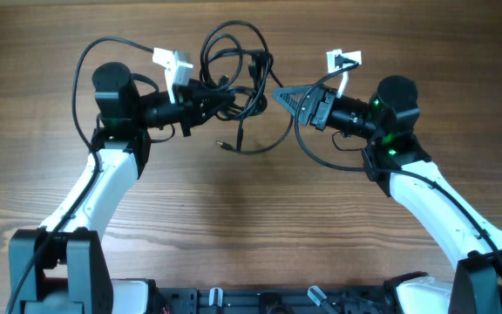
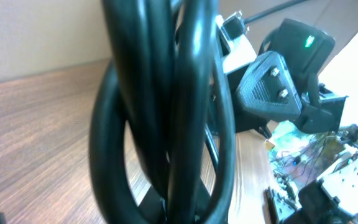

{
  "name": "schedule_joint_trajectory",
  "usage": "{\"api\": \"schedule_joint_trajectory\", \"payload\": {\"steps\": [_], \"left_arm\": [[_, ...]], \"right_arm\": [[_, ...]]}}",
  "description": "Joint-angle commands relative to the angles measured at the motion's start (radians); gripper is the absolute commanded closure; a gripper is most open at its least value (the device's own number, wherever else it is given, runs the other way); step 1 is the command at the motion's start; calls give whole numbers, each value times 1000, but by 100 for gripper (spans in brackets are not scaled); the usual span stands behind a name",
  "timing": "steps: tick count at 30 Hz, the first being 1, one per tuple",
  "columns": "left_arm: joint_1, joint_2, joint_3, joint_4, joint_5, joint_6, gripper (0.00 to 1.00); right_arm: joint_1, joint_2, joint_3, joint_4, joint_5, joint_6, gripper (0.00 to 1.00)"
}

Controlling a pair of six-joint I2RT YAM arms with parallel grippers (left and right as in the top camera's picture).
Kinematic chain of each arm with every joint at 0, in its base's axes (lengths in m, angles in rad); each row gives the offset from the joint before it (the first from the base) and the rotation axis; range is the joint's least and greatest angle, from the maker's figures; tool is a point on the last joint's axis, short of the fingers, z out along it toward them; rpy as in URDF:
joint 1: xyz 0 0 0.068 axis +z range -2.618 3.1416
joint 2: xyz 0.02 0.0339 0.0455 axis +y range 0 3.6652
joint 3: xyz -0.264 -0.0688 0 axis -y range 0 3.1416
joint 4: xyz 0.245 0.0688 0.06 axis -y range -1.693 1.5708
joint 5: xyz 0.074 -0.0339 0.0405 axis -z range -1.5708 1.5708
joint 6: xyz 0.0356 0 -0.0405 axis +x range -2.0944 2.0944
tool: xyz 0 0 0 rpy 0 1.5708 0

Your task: Untangle cables

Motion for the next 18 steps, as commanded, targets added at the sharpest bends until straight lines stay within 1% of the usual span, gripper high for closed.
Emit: {"api": "schedule_joint_trajectory", "payload": {"steps": [1,3,5,7,8,9,11,14,16,18], "left_arm": [[0,-10,4,-64,-20,171,96],[0,-10,4,-66,-20,171,96],[-7,-10,4,-66,-21,195,96],[-37,-10,4,-66,-61,197,96],[-65,-10,4,-66,-105,197,96],[-86,-10,4,-65,-135,201,96],[-100,-10,4,-66,-137,222,96],[-86,-10,4,-66,-141,218,96],[-77,-10,4,-53,-233,109,96],[-83,-10,4,-17,-264,38,96]], "right_arm": [[0,4,5,20,-55,-43,42],[0,4,5,66,-63,-5,43],[0,4,5,146,-78,57,43],[7,4,5,223,-98,115,43],[15,4,5,257,-111,122,43],[16,4,5,254,-111,122,44],[13,4,5,241,-103,119,48],[3,4,5,238,-103,123,48],[2,4,5,169,-85,164,48],[2,4,5,108,-80,192,48]]}}
